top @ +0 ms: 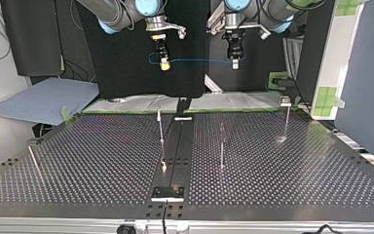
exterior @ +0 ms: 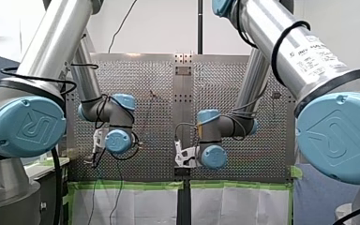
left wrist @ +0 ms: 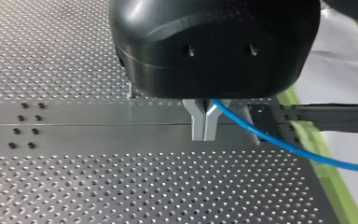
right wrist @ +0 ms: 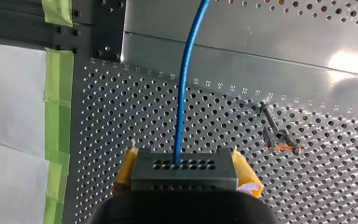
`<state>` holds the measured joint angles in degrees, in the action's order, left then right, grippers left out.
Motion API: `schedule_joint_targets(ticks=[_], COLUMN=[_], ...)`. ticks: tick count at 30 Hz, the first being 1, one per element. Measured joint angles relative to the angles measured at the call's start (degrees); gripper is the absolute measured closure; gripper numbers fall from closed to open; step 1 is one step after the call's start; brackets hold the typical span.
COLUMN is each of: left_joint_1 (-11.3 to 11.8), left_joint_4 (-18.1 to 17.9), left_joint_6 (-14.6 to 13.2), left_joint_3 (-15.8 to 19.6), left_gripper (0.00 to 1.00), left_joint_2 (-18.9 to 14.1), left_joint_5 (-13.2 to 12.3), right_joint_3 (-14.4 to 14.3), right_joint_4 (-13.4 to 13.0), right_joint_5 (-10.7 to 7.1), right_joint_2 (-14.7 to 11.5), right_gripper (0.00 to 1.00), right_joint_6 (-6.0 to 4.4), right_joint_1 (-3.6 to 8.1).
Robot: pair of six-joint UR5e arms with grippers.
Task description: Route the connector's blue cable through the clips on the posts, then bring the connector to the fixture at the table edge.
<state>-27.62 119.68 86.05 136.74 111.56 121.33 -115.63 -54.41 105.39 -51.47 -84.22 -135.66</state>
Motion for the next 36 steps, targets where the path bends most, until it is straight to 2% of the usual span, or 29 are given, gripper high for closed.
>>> schedule_joint_targets(ticks=[5, 7, 11, 14, 17, 20, 30, 36], left_joint_1=[0.1, 0.1, 0.3, 0.6, 0.8, 1.1, 2.1, 3.2], left_joint_4=[1.7, 2.5, 4.1, 5.2, 5.9, 6.8, 10.8, 12.6], left_joint_6=[0.4, 1.0, 2.5, 3.8, 4.8, 5.3, 6.1, 6.2], left_joint_3=[-0.6, -1.3, -2.2, -2.5, -3.2, -4.2, -8.6, -11.3], left_gripper=[1.0, 1.0, 1.0, 1.0, 1.0, 1.0, 1.0, 1.0], left_joint_2=[-0.9, -1.6, -3.2, -4.5, -5.8, -7.1, -11.6, -13.7], left_joint_5=[0.1, 0.1, 0.2, 0.3, 1.0, 1.9, 2.6, 2.6], right_joint_3=[0.3, 0.9, 2.5, 3.9, 5.3, 6.7, 11.1, 13.7], right_joint_4=[0.3, 0.9, 2.5, 3.9, 5.3, 6.7, 11.1, 13.7], right_joint_5=[0.34, 0.87, 1.57, 0.88, -0.3, -1.56, -5.85, -7.07], right_joint_2=[-0.3, -0.9, -2.5, -3.9, -5.3, -6.7, -11.1, -13.7], right_gripper=[1.0, 1.0, 1.0, 1.0, 1.0, 1.0, 1.0, 1.0], right_joint_6=[-0.32, -0.8, -2.42, -3.83, -5.14, -5.79, -6.14, -6.15], right_joint_1=[0.35, 0.88, 2.53, 3.74, 4.35, 4.64, 5.43, 5.92])
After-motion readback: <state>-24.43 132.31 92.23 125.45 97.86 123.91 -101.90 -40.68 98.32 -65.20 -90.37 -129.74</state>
